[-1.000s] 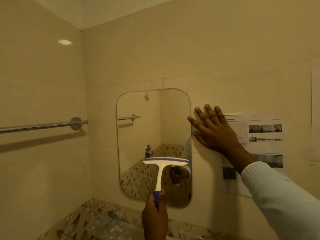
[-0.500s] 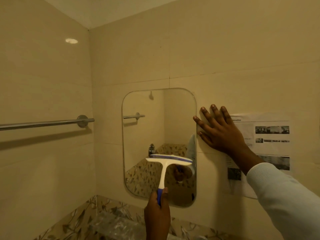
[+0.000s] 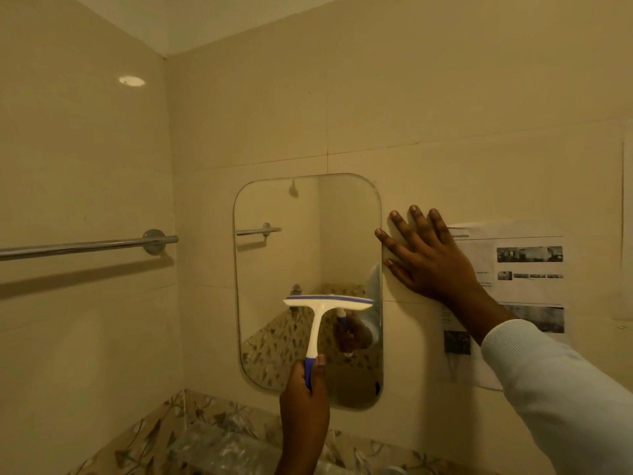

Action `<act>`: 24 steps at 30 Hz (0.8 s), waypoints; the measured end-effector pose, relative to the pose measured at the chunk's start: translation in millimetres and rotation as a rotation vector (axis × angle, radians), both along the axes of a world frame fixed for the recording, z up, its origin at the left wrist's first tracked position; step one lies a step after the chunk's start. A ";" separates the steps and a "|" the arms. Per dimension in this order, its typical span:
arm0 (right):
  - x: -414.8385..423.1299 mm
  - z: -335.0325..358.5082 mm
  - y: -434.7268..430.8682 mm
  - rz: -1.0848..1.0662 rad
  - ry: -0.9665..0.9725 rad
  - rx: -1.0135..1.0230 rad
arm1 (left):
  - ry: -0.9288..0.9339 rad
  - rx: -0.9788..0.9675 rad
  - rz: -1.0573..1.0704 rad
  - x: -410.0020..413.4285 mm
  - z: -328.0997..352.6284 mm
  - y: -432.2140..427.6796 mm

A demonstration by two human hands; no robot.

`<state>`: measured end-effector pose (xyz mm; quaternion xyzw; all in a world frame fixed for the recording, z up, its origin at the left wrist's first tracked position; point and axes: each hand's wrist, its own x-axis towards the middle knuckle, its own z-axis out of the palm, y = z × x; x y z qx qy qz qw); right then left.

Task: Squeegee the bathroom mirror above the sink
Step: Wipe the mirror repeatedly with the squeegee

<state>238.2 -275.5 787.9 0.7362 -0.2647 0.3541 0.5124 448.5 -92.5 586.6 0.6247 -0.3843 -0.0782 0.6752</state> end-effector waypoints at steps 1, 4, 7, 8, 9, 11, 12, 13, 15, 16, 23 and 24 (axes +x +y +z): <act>0.2 -0.2 -0.1 0.002 0.001 -0.001 | -0.009 0.018 0.001 0.3 -8.4 -0.4; 0.2 -0.3 -0.6 0.004 0.005 -0.005 | -0.031 0.083 0.014 2.6 -32.5 -2.3; 0.1 0.3 0.3 0.011 0.001 -0.010 | -0.039 0.108 0.007 5.6 -48.0 -2.5; -0.1 0.7 0.5 0.010 0.002 -0.009 | -0.047 0.117 0.002 6.6 -51.8 -2.2; -0.2 0.8 0.7 0.009 0.003 -0.007 | -0.054 0.124 -0.003 7.9 -56.2 -1.7; 0.2 0.3 0.8 0.007 0.004 -0.004 | -0.062 0.146 -0.012 11.0 -66.6 -0.6; 0.4 0.1 0.3 0.007 0.003 -0.002 | -0.071 0.162 -0.015 12.4 -72.4 -0.1; 0.4 0.0 -0.3 0.007 0.003 -0.001 | -0.082 0.178 -0.018 13.8 -78.4 0.8; 0.2 -0.2 -1.2 0.006 0.007 0.004 | -0.101 0.208 -0.033 16.9 -90.3 2.5; 0.3 -0.4 -1.4 0.006 0.009 0.005 | -0.108 0.225 -0.045 18.4 -95.8 3.8; 1.2 -0.2 -0.5 0.007 0.009 0.015 | -0.119 0.270 -0.136 23.0 -122.2 25.2; 1.3 0.0 -0.4 0.009 0.009 0.015 | -0.104 0.262 -0.137 23.8 -125.3 30.1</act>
